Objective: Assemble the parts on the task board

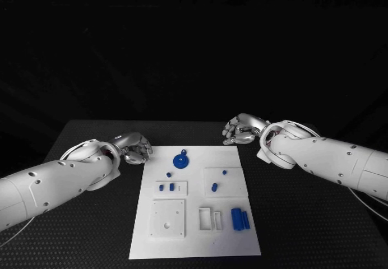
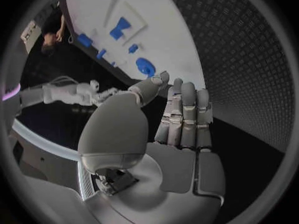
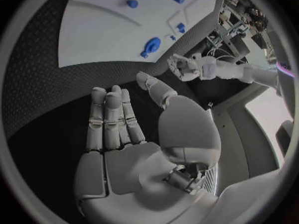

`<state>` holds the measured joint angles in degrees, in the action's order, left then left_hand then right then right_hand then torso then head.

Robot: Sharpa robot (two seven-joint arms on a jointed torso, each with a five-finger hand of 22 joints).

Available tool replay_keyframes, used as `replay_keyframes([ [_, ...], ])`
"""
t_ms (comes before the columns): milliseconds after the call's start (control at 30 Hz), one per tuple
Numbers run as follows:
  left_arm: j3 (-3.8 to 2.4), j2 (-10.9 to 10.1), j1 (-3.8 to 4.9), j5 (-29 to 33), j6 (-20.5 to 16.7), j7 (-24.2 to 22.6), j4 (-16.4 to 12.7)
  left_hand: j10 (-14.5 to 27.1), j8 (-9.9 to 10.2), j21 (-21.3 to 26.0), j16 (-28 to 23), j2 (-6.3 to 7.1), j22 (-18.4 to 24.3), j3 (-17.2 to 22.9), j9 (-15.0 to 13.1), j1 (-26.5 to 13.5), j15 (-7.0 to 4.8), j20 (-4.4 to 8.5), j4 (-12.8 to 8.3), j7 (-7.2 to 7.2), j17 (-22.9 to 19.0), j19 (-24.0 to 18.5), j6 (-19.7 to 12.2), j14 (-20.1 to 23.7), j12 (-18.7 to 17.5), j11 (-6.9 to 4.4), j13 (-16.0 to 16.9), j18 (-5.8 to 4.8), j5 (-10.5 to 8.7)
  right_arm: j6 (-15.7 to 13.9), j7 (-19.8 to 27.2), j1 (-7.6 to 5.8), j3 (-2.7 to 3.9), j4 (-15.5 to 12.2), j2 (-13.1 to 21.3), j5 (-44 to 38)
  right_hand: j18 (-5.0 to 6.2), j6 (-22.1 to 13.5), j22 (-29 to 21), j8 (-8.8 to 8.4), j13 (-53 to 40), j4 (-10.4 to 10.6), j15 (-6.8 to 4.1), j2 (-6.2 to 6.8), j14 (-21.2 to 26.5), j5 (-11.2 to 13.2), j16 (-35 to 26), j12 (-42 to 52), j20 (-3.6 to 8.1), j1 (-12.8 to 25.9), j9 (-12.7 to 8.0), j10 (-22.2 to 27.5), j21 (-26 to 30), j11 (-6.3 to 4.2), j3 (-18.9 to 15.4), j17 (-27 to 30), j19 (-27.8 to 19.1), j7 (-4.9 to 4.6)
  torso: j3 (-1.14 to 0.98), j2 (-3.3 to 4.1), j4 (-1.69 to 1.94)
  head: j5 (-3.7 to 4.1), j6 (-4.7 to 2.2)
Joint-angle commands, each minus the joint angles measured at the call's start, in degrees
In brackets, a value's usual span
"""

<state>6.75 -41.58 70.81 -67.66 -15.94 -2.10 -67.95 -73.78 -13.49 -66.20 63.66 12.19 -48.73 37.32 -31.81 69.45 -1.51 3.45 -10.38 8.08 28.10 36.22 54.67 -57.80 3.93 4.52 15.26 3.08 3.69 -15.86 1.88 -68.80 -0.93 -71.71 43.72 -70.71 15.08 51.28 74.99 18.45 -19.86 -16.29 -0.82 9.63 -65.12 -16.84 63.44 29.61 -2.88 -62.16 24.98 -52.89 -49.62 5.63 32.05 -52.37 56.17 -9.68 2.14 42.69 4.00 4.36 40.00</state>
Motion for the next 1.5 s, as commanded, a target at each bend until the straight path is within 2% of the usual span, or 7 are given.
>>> replay_keyframes([
  [33, -0.13, -0.63, 0.36, 30.59, -4.19, -7.46, -0.34, 0.47, -0.75, 1.07, -2.36, 0.30, 0.63, -0.99, -0.28, -1.74, 0.21, 3.39, 1.44, 0.06, -1.09, -0.90, -0.16, 0.80, 0.21, 0.12, -0.04, -1.20, -0.57, 3.09, 1.27, 0.57, -0.54, -1.46, 0.69, -11.25, -0.08, 0.76, 0.72, 0.58, 2.89, -0.18, 0.17, 0.10, -0.15, 1.09, 0.48, -3.40, -0.01, -1.14, 0.17, -2.55, 0.40, 0.08, 0.10, 0.64, 0.54, 0.62, -0.02, 0.01, -0.03, 0.46, 0.02],
  [167, -0.24, -1.76, 0.46, 40.28, -1.70, -12.14, -1.69, -0.23, -1.50, 1.71, -3.80, -0.45, 1.04, -2.09, -0.64, -2.50, 0.23, 3.30, 2.00, -0.32, -1.65, -1.15, 0.33, 0.62, 0.58, -0.11, 0.19, -1.37, -0.71, 3.47, 0.73, 1.38, -1.53, -3.54, 1.60, -16.85, -0.08, 1.98, 0.69, 1.12, 5.83, -0.10, -0.14, 0.07, -0.49, 3.54, 0.67, -7.33, 0.06, -2.36, 0.23, -6.47, 0.83, -0.28, 0.41, 1.64, 1.01, 1.16, -0.01, 0.03, -0.03, 0.58, 0.05],
  [300, -0.28, -2.70, 0.47, 43.36, 0.99, -14.28, -3.49, -1.92, -2.60, 2.17, -4.57, -2.30, 1.41, -2.65, -1.14, -1.89, -0.08, 3.47, 1.12, -1.03, -1.84, -0.98, 1.69, -0.03, 1.35, -0.84, 0.65, -1.43, -0.44, 4.02, -0.05, 2.17, -1.83, -5.05, 2.14, -21.35, -0.08, 3.25, 0.67, 1.60, 6.99, -0.01, -0.51, 0.58, -0.76, 5.61, 0.80, -9.09, 0.10, -3.31, 0.32, -9.23, 1.12, -0.61, 1.89, 2.26, 1.44, 1.63, 0.03, 0.05, -0.05, 0.60, 0.15],
  [500, -0.28, -3.50, 0.46, 46.06, 1.91, -15.43, -5.44, -2.78, -3.16, 2.66, -5.55, -3.77, 1.76, -2.93, -1.36, -1.58, 0.01, 3.49, -0.28, -1.41, -2.04, -0.99, 2.46, -0.17, 1.57, -1.19, 0.87, -1.73, -0.14, 3.78, -1.23, 3.39, -2.14, -6.23, 2.55, -25.66, -0.08, 4.06, 0.72, 1.76, 8.02, 0.10, -0.76, 1.14, -1.25, 5.74, 0.92, -11.02, 0.21, -3.26, 0.33, -11.42, 1.30, -0.88, 2.99, 2.96, 2.02, 1.92, 0.03, 0.01, 0.02, 0.62, 0.39],
  [733, -0.27, -3.87, 0.46, 47.49, 1.60, -15.68, -5.84, -2.68, -3.05, 2.88, -6.07, -3.82, 1.90, -3.28, -1.29, -2.11, 0.13, 3.45, -0.61, -1.32, -2.13, -1.02, 2.22, -0.15, 1.38, -1.12, 0.84, -1.87, -0.16, 3.22, -1.43, 4.70, -2.35, -7.29, 2.36, -26.89, -0.08, 4.10, 0.74, 1.59, 8.67, 0.27, -0.77, 1.95, -1.39, 4.80, 0.90, -12.44, 0.26, -2.76, 0.23, -12.32, 1.51, -0.90, 3.48, 3.45, 2.29, 1.90, 0.01, 0.10, 0.02, 0.14, 0.64],
  [1000, -0.26, -4.06, 0.45, 48.63, 1.50, -15.73, -5.79, -2.43, -2.87, 3.01, -6.46, -3.74, 1.99, -3.44, -1.19, -2.49, 0.22, 3.42, -0.79, -1.16, -2.16, -0.99, 1.85, -0.11, 1.12, -0.97, 0.78, -1.92, -0.15, 3.26, -1.78, 5.49, -2.54, -7.01, 1.59, -28.16, -0.08, 4.27, 0.74, 1.61, 8.85, 0.27, -0.83, 1.99, -1.48, 4.68, 0.95, -12.87, 0.32, -2.85, 0.23, -12.81, 1.57, -0.96, 3.82, 3.61, 2.46, 1.95, 0.00, 0.13, 0.02, -0.04, 1.00],
  [1500, -0.26, -4.17, 0.45, 49.19, 1.86, -15.38, -5.82, -1.95, -2.62, 3.15, -6.98, -3.65, 2.08, -3.57, -1.06, -3.14, 0.38, 3.32, -0.72, -0.88, -2.15, -1.00, 1.29, -0.02, 0.71, -0.70, 0.66, -1.97, -0.17, 2.49, -2.31, 6.09, -2.96, -4.96, 0.08, -29.59, -0.08, 4.55, 0.77, 1.41, 9.49, 1.38, -0.93, 2.40, -1.61, 6.55, 1.13, -14.68, 0.40, -3.18, 0.09, -14.22, 1.98, -1.05, 6.85, 4.26, 3.00, 1.99, -0.03, 0.09, 0.03, -0.23, 1.35],
])
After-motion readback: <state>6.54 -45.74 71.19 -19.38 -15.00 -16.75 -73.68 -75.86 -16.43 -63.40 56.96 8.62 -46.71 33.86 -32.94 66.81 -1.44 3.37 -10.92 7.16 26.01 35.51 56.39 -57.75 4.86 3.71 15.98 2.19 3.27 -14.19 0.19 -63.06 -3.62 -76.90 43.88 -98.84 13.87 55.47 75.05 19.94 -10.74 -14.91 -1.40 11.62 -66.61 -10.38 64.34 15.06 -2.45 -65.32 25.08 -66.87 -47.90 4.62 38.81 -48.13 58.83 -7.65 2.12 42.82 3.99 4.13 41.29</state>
